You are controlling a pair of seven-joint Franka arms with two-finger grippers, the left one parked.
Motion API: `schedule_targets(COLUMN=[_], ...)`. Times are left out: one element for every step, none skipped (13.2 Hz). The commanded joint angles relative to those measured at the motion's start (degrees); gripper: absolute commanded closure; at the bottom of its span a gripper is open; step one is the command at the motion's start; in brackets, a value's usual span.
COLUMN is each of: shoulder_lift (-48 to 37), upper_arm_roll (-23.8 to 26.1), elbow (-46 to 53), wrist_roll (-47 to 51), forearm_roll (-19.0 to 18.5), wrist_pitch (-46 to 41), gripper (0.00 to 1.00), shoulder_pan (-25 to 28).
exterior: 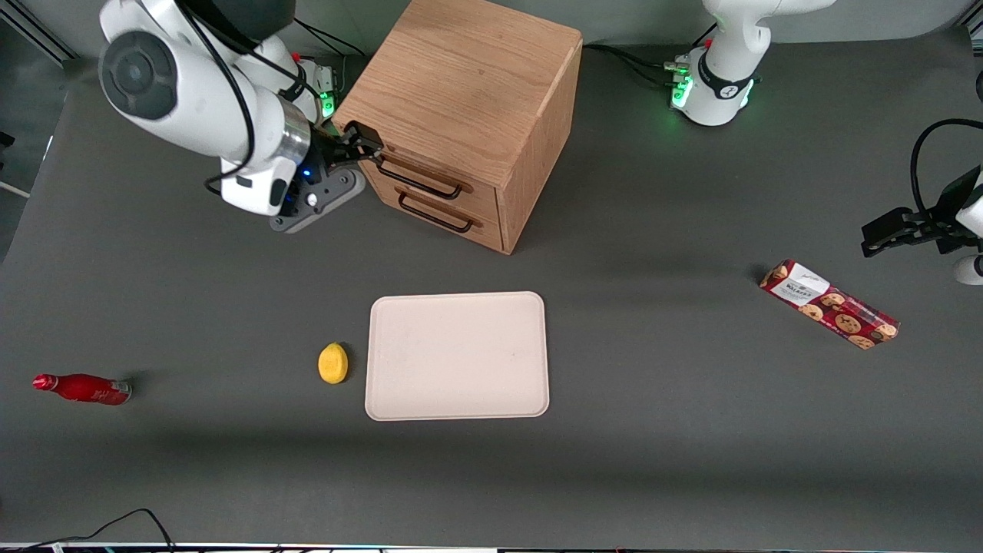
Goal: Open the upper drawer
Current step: 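Move the right gripper to the upper drawer's black handle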
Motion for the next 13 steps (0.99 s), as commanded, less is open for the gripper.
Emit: schedule_targets(shoulder_lift=[0.8, 0.8, 0.8, 0.8, 0.8, 1.0, 1.7, 2.6, 3.7, 4.8, 5.2, 5.6, 6.1], upper_arm_roll=[-0.5, -0.4, -0.3, -0.2, 0.0, 0.4, 0.5, 1.1, 1.2, 1.2, 1.2, 1.6, 2.1], elbow=[-0.2, -0.8, -1.4, -1.9, -3.0, -3.5, -3.6, -3.6, -3.5, -3.5, -3.4, -3.5, -3.5], wrist_roll=[-1.1, -1.2, -1.3, -1.3, -1.3, -1.3, -1.2, -1.2, -1.2, -1.2, -1.2, -1.2, -1.2], forearm_roll=[1.7, 1.7, 1.7, 1.7, 1.7, 1.7, 1.7, 1.7, 1.5, 1.4, 1.3, 1.0, 0.9], wrist_pitch=[-0.8, -1.1, -1.5, -1.6, -1.5, -1.4, -1.4, -1.4, -1.3, -0.9, -0.3, 0.5, 1.0], gripper=[0.00, 0.00, 0.00, 0.00, 0.00, 0.00, 0.00, 0.00, 0.00, 0.00, 0.00, 0.00, 0.00], shoulder_pan=[0.3, 0.3, 0.3, 0.4, 0.4, 0.4, 0.4, 0.4, 0.4, 0.4, 0.4, 0.5, 0.4])
